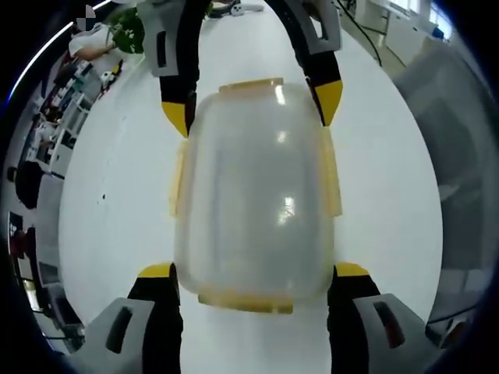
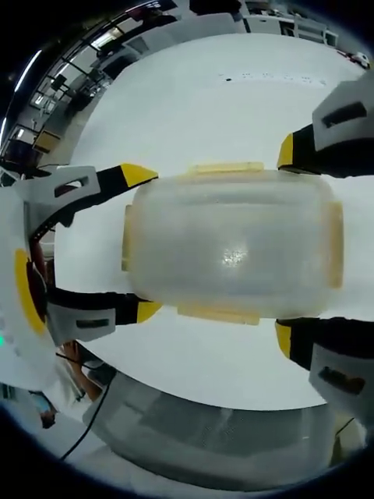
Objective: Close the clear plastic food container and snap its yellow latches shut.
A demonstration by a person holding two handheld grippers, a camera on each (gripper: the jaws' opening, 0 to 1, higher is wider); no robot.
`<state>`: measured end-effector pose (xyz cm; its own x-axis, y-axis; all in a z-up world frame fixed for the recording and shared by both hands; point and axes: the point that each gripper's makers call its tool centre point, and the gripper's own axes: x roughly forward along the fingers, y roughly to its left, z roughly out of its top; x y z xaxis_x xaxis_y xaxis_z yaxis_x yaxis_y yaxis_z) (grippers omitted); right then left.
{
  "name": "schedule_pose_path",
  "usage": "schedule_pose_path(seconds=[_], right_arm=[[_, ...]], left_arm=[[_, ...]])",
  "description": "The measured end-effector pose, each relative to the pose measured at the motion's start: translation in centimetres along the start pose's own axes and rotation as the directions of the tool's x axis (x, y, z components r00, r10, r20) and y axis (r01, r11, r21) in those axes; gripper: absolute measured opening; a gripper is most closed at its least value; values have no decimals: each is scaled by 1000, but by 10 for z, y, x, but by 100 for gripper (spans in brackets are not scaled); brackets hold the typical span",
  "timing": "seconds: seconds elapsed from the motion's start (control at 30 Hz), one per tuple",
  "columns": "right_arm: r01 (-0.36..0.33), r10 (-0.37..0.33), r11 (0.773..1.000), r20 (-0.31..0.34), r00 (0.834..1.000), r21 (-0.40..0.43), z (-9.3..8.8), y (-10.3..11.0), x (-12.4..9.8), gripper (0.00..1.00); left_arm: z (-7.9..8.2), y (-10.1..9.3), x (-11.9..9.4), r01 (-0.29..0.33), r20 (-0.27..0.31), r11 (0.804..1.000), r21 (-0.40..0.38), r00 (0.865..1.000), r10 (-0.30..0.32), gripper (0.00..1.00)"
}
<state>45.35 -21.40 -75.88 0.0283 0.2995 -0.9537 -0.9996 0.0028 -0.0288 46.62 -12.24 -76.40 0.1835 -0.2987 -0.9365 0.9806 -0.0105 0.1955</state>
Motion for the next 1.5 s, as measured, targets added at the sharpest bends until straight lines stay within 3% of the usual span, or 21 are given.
schedule_pose_path(seconds=[0.43,0.73,1.5], right_arm=[[7,-7,1000,-5,1000,0,21,2,8,74],[7,-7,1000,-3,1000,-1,21,-5,8,74],[9,-9,1000,11,1000,-19,10,-48,7,74]], left_arm=[[-22,-3,-7,-2,14,1000,-10,1000,2,76],[-22,5,-4,-1,11,1000,-14,1000,1,76],[-13,44,8,-12,44,998,-56,999,14,77]])
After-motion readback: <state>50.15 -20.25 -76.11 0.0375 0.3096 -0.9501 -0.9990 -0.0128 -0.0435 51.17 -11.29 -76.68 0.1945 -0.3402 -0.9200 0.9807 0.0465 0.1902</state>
